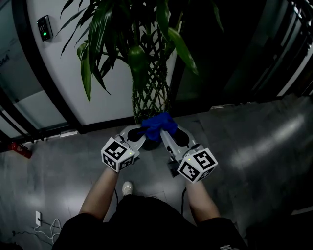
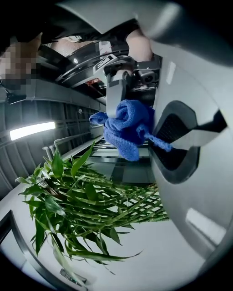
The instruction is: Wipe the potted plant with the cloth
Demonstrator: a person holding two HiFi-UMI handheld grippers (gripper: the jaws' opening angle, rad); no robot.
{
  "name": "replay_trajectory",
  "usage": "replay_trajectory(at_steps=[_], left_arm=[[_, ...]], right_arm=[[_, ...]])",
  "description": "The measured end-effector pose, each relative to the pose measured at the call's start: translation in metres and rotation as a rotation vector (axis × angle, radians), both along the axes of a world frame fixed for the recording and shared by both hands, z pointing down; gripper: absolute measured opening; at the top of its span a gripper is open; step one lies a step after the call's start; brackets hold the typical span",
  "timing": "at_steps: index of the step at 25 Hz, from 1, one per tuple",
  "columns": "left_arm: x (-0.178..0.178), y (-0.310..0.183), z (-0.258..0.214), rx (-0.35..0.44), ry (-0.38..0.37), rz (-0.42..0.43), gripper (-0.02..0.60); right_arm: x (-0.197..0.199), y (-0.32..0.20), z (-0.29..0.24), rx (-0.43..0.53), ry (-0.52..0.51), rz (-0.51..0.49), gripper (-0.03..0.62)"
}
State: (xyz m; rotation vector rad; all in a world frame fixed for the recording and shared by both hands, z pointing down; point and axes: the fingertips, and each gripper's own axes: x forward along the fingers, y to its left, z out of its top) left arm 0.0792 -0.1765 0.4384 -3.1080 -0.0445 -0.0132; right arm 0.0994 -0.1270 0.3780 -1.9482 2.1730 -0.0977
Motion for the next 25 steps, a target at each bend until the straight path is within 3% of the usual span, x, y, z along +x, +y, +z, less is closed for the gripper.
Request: replay_trajectory(at_steps=[5,10,20,25], left_arm=[[-0.007,0.025,0.020,-0.064,0.010,0.021,0.006],[-0.020,0.004,0.051,-0.154,-0.023,-0.008,0.006],[-0.058,-0.061,0.029,-0.147,0.049,-0.152,0.006],[-0.060,-0.074,0.028,-0.136,0.058,-0.208,0.006]], right_arm=[[0.011,0.028,0.018,-0.036,0.009,0.061,0.104],[0.004,0.031,0.026,-0.041,0.059,0.065,0.104],[-0.008,-0.012,0.021,-0.049,0.034,0.098,0.104],[0.004,-0.027,0.023,-0.038,0.039,0.051,0.104]])
